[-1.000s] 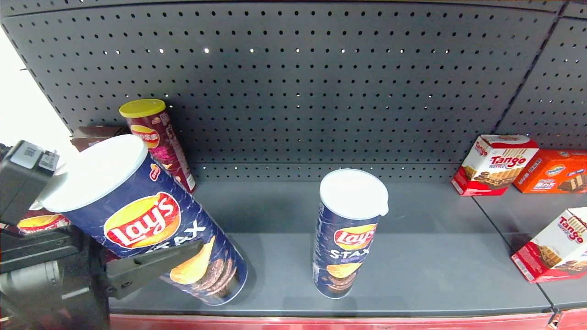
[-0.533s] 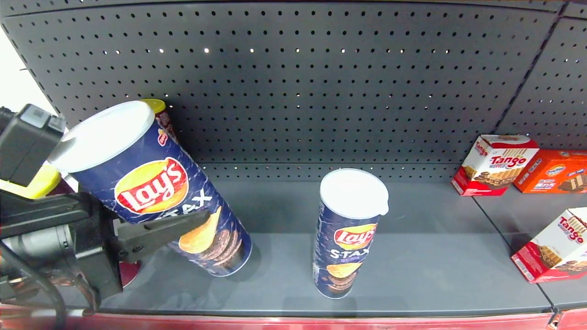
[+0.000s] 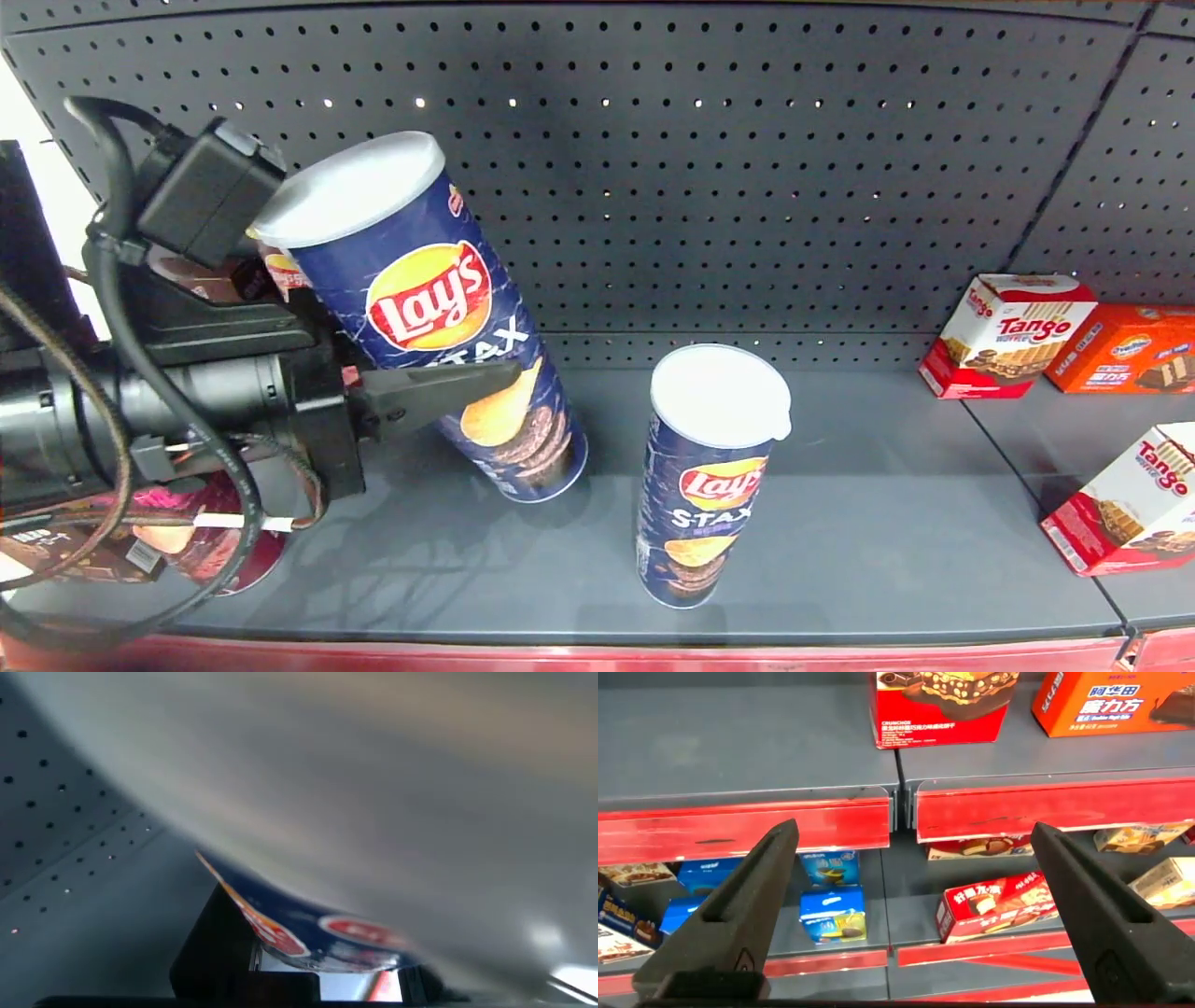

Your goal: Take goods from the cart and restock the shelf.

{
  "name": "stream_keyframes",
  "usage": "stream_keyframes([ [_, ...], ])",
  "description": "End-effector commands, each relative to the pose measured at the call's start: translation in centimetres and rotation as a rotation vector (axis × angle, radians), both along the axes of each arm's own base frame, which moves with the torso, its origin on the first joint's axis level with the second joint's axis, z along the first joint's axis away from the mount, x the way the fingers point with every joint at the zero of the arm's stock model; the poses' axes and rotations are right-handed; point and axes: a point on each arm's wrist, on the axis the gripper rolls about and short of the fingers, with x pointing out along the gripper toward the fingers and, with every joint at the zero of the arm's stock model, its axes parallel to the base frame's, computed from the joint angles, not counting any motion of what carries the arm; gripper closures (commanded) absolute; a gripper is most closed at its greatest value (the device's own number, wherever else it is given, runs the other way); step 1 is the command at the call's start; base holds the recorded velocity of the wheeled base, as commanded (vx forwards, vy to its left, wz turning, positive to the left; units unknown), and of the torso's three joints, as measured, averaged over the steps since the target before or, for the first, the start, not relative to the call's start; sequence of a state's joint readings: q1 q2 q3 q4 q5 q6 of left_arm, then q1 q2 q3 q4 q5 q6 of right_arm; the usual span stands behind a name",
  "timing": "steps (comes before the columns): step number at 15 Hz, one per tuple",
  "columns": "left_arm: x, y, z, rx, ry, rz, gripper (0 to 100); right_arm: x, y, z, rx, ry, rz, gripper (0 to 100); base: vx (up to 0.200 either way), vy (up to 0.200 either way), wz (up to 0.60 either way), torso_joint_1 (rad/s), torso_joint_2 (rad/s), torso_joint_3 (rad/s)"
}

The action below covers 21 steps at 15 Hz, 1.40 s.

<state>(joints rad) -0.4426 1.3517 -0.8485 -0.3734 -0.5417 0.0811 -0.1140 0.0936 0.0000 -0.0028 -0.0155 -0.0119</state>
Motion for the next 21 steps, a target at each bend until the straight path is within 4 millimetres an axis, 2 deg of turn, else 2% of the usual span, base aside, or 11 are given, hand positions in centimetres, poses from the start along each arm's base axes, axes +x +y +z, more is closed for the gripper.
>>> stream_keyframes([
  [1,2.7,-0.1,-0.7,0.019,0.040,0.039,100,0.0,0.0,0.0,0.000,0.003,-0.001,0,0.000,0.000,0.00,0.000,0.00,0.000],
  [3,4.9,-0.6,-1.0,0.029,0.048,0.053,100,0.0,0.0,0.0,0.000,0.003,0.001,0,0.000,0.000,0.00,0.000,0.00,0.000],
  [5,6.8,-1.4,-1.2,0.083,-0.015,0.038,100,0.0,0.0,0.0,0.000,0.003,0.001,0,0.000,0.000,0.00,0.000,0.00,0.000],
  [8,8.3,-2.1,-2.1,0.145,-0.023,0.000,100,0.0,0.0,0.0,0.000,0.003,0.001,0,0.000,0.000,0.00,0.000,0.00,0.000],
  [10,8.9,-2.4,-1.9,0.119,-0.027,-0.087,100,0.0,0.0,0.0,0.000,0.003,0.001,0,0.000,0.000,0.00,0.000,0.00,0.000],
  [14,12.4,-3.8,-2.0,0.138,-0.081,-0.109,100,0.0,0.0,0.0,0.000,0.003,0.001,0,0.000,0.000,0.00,0.000,0.00,0.000],
  [17,13.2,-4.4,-1.0,0.190,-0.024,-0.132,100,0.0,0.0,0.0,0.000,0.003,0.001,0,0.000,0.000,0.00,0.000,0.00,0.000],
  [21,14.2,-4.8,-0.3,0.243,-0.033,-0.156,100,0.0,0.0,0.0,0.000,0.003,0.001,0,0.000,0.000,0.00,0.000,0.00,0.000],
])
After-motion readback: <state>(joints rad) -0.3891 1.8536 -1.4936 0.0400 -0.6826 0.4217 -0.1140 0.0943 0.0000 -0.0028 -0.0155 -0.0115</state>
